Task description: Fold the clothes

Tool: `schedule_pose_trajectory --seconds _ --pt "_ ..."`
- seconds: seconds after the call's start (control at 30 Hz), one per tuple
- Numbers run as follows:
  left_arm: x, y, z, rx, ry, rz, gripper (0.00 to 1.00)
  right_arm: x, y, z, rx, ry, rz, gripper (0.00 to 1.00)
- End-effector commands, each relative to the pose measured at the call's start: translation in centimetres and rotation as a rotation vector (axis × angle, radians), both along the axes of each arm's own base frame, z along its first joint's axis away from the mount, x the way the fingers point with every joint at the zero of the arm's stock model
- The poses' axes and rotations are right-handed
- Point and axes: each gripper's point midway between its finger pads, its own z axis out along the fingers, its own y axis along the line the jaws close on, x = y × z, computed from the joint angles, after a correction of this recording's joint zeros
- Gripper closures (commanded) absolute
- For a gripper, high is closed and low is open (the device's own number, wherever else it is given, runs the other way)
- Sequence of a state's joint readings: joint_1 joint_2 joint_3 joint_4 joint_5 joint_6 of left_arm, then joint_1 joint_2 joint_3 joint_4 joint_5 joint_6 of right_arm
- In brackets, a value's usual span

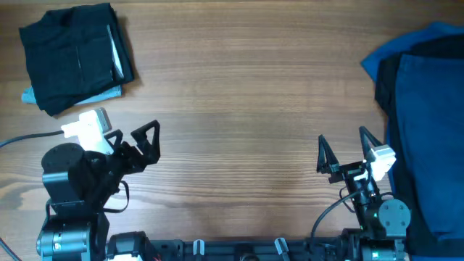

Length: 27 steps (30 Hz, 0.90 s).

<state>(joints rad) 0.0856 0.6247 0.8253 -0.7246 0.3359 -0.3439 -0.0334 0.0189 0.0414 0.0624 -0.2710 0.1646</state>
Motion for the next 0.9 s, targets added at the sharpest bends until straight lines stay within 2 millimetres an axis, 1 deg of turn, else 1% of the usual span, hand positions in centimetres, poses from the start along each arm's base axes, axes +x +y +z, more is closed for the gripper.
schedule_pose_trajectory --seconds 0.0,0.03,0.1,0.13,0.17,0.2,0.23,0.27,0.87 --pt "0.0 -0.2 0.0 -0.009 0.001 -0.005 0.00 0.1 -0.2 -0.3 -0.028 -0.034 -0.019 0.00" --pt "0.0 -0.2 0.0 -0.009 0.001 -0.005 0.00 0.2 -0.7 -0.2 -0.015 -0.034 -0.046 0.00" --pt "0.0 -0.2 0.0 -0.009 0.001 -0.005 0.00 0.5 -2.6 -0.2 0.078 -0.019 -0.150 0.00" --pt "0.0 -0.2 0.0 -0.009 0.001 -0.005 0.00 0.5 -3.2 -0.2 0.098 -0.018 -0.182 0.00" --pt "0.0 -0.2 0.0 -0.009 0.001 -0.005 0.00 0.5 -3.2 -0.2 0.079 -0.019 -0.183 0.00" --pt "0.0 -0.2 0.0 -0.009 0.001 -0.005 0.00 0.6 -3.0 -0.7 0.056 -0.003 -0.178 0.00" --pt "0.0 -0.2 0.0 -0.009 0.001 -0.005 0.00 0.6 -3.0 -1.5 0.051 0.032 -0.180 0.00" --pt "0.0 -0.2 0.0 -0.009 0.001 -0.005 0.00 0.7 -3.0 -2.9 0.049 0.086 -0.181 0.00" --pt "0.0 -0.2 0.0 -0.009 0.001 -0.005 0.00 0.7 -3.0 -2.8 0.066 0.088 -0.180 0.00"
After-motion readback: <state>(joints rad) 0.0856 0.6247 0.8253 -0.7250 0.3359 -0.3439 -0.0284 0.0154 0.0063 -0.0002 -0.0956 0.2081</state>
